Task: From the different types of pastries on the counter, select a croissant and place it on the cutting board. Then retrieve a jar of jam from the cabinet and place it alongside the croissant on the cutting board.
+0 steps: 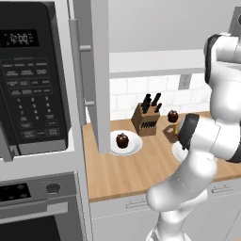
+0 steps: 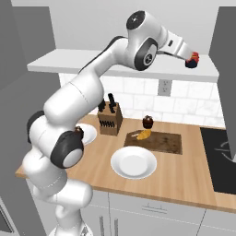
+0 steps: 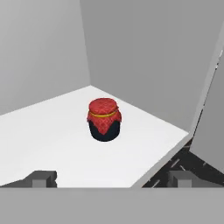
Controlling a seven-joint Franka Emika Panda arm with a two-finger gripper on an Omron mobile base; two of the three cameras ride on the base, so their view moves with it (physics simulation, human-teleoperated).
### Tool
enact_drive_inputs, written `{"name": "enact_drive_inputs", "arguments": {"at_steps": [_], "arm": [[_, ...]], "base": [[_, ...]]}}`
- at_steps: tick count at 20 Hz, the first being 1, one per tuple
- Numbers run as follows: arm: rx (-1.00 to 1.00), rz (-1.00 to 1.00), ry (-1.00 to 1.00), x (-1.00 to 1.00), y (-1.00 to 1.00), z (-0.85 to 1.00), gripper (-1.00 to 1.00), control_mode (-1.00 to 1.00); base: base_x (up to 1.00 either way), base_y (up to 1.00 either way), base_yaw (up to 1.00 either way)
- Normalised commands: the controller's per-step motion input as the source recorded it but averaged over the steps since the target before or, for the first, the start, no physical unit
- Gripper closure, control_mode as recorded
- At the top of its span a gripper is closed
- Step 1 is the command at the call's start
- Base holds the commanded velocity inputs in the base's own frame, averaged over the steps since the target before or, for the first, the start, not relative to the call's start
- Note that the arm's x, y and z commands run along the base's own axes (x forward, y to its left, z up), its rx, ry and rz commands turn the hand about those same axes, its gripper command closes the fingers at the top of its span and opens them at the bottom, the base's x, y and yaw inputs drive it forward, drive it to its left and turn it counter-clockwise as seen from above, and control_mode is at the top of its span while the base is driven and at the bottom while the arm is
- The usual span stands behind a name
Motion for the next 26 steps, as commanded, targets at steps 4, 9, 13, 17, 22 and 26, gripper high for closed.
{"name": "enact_drive_inputs", "arguments": {"at_steps": [4,9,13,17,22,26], "arm": [[-0.04,-0.02,0.03,0.14,-0.39,0.00,-1.00,-1.00],[0.00,0.00,0.00,0.20,-0.01,-0.07,-1.00,-1.00],[0.00,0.00,-0.04,0.31,0.00,-0.26,-1.00,-1.00],[-0.03,0.00,-0.03,0.20,-0.24,-0.31,-1.00,-1.00],[-0.03,0.00,-0.04,0.22,-0.27,-0.13,-1.00,-1.00],[0.00,0.00,-0.05,0.36,-0.09,-0.05,-1.00,-1.00]], "base": [[0.00,0.00,0.00],[0.00,0.00,0.00],[0.00,0.00,0.00],[0.00,0.00,0.00],[0.00,0.00,0.00],[0.00,0.00,0.00]]}}
